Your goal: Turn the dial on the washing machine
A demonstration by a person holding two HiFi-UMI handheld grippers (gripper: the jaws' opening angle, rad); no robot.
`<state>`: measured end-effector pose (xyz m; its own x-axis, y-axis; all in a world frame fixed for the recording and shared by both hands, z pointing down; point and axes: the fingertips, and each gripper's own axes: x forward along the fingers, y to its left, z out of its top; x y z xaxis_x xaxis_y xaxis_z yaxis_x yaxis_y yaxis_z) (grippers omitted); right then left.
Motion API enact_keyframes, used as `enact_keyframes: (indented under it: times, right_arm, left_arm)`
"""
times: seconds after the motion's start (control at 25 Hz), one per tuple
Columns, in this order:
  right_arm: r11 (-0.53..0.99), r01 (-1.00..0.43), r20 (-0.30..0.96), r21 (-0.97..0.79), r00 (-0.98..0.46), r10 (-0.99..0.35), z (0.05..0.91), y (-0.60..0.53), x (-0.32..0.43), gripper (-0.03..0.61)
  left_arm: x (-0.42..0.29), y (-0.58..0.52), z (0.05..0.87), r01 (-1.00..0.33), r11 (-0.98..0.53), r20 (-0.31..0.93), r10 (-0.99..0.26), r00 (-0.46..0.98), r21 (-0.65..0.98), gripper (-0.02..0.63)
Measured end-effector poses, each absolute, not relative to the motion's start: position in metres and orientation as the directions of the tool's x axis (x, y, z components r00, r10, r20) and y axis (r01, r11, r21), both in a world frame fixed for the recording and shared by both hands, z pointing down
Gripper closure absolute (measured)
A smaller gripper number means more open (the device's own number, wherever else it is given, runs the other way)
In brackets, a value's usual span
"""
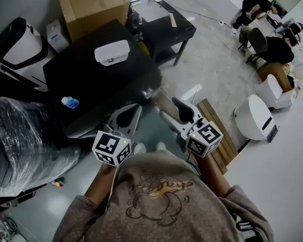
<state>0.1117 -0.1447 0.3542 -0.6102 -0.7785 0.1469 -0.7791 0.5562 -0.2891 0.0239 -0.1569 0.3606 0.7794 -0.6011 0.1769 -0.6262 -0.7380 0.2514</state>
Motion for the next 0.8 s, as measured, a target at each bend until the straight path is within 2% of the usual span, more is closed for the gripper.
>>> enact_keyframes:
  times: [0.16, 0.2, 0.28, 0.44, 0.8]
  right_arm:
    - [0.582, -0.776, 0.139, -0.243, -0.621, -0.771, 0.352, -0.128, 0.115, 0.328]
    - [0.590, -0.778, 0.129, -0.216, -0.621, -0.773, 0.351, -0.127, 0.114, 0.358]
    - [0.601, -0.777, 0.090, -0.185, -0.623, -0.777, 0.349, -0.126, 0.112, 0.477]
    - [0.588, -0.791, 0.082, -0.167, -0.606, -0.792, 0.355, -0.126, 0.119, 0.570]
    - [0.531, -0.827, 0.119, -0.183, -0.555, -0.823, 0.392, -0.138, 0.134, 0.577]
  left_arm:
    - [0.030, -0.154, 0.359, -0.638, -0.732, 0.161, -0.618, 0.769, 0.240, 0.621]
    - [0.032, -0.154, 0.360, -0.642, -0.729, 0.155, -0.624, 0.766, 0.238, 0.621]
    - [0.034, -0.155, 0.363, -0.653, -0.721, 0.149, -0.637, 0.756, 0.231, 0.621]
    - [0.034, -0.150, 0.368, -0.673, -0.703, 0.143, -0.659, 0.738, 0.232, 0.621]
    - [0.024, -0.156, 0.385, -0.712, -0.660, 0.134, -0.704, 0.698, 0.241, 0.621]
